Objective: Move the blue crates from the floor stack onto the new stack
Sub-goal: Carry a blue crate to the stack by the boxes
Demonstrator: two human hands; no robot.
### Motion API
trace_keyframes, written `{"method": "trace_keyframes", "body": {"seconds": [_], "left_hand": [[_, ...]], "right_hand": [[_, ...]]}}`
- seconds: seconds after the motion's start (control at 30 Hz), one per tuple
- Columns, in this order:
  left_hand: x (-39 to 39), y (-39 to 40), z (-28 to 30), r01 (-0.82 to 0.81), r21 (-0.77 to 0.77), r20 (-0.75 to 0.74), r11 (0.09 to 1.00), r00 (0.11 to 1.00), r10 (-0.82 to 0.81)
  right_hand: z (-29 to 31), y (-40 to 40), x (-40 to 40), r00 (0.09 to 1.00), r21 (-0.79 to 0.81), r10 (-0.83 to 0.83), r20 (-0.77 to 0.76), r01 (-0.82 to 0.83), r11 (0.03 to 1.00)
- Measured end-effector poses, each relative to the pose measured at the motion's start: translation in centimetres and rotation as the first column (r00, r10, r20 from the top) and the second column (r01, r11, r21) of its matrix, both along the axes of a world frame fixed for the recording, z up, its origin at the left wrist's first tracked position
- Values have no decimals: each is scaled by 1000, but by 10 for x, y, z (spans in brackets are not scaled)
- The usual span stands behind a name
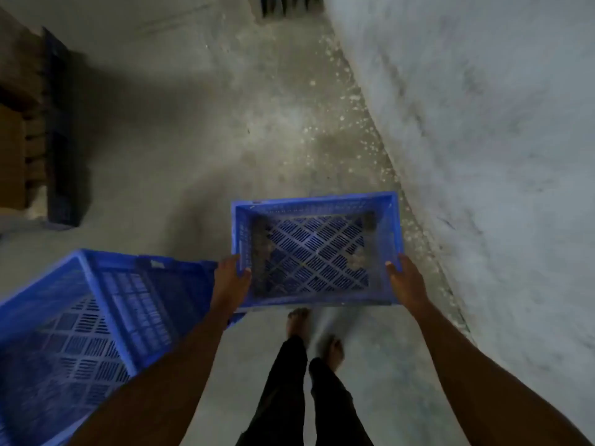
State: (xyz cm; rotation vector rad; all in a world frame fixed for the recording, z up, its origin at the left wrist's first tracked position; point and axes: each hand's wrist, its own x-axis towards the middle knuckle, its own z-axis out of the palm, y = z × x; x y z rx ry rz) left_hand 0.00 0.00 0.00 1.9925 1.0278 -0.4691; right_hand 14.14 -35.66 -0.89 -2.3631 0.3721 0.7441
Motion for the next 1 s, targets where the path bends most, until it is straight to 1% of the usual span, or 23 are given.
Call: {"method": "trace_keyframes", "body": {"seconds": [0.07, 0.1, 0.13, 0.17, 0.23, 0.33, 0.4, 0.43, 0.5, 0.53, 0.6, 0.63, 0.7, 0.77, 0.83, 0.87, 0.93, 1.0], "left_hand": [[17, 13, -30, -8, 108, -89, 994, 996, 17], [24, 20, -46, -31, 115, -106, 993, 993, 43], [34, 24, -55, -53, 87, -114, 995, 992, 63], [39, 28, -72, -64, 75, -98, 995, 993, 72], [46, 33, -95, -103, 101, -59, 990, 992, 110], [50, 44, -113, -236, 83, 18, 968, 972, 235], [50, 50, -119, -276, 62, 52, 959, 960, 273], [50, 53, -123, -273, 76, 59, 959, 961, 269], [49, 56, -127, -267, 66, 2, 961, 963, 268], [49, 54, -128, -311, -5, -40, 950, 950, 310], [47, 50, -129, -427, -227, -75, 876, 904, 421], [45, 51, -132, -461, -297, -72, 836, 884, 462], [43, 54, -136, -486, -366, -63, 793, 864, 500], [44, 58, -138, -473, -406, -71, 782, 869, 489], [46, 61, -135, -419, -382, -58, 823, 900, 431], [48, 63, -129, -389, -360, -47, 848, 915, 400], [51, 67, -116, -369, -357, -30, 858, 923, 384], [55, 74, -94, -370, -423, -36, 827, 919, 393]], "right_hand": [[-30, 6, 22, 999, -22, -27, 35, 28, 999], [-44, 8, 34, 998, -36, -51, 33, 52, 998], [-56, 13, 46, 997, -48, -69, 14, 70, 996], [-71, 15, 55, 996, -62, -83, 5, 84, 995], [-93, 17, 69, 995, -125, -95, 2, 94, 988], [-115, 14, 84, 989, -202, -138, 48, 145, 969], [-123, 13, 90, 981, -208, -180, 68, 191, 959], [-127, 11, 90, 977, -183, -204, 62, 212, 960], [-135, 8, 90, 975, -138, -220, 33, 223, 965], [-139, 5, 91, 974, -138, -228, 17, 228, 964], [-143, 0, 96, 964, -109, -266, -8, 264, 958], [-143, -3, 99, 950, -55, -312, -30, 310, 949], [-143, -11, 105, 904, 73, -408, -124, 419, 905], [-140, -18, 111, 871, 149, -411, -270, 460, 875], [-129, -19, 115, 842, 185, -359, -404, 460, 869], [-121, -19, 116, 831, 199, -334, -446, 455, 868], [-102, -21, 111, 824, 235, -306, -477, 455, 859], [-74, -28, 98, 824, 274, -309, -475, 472, 838]]}}
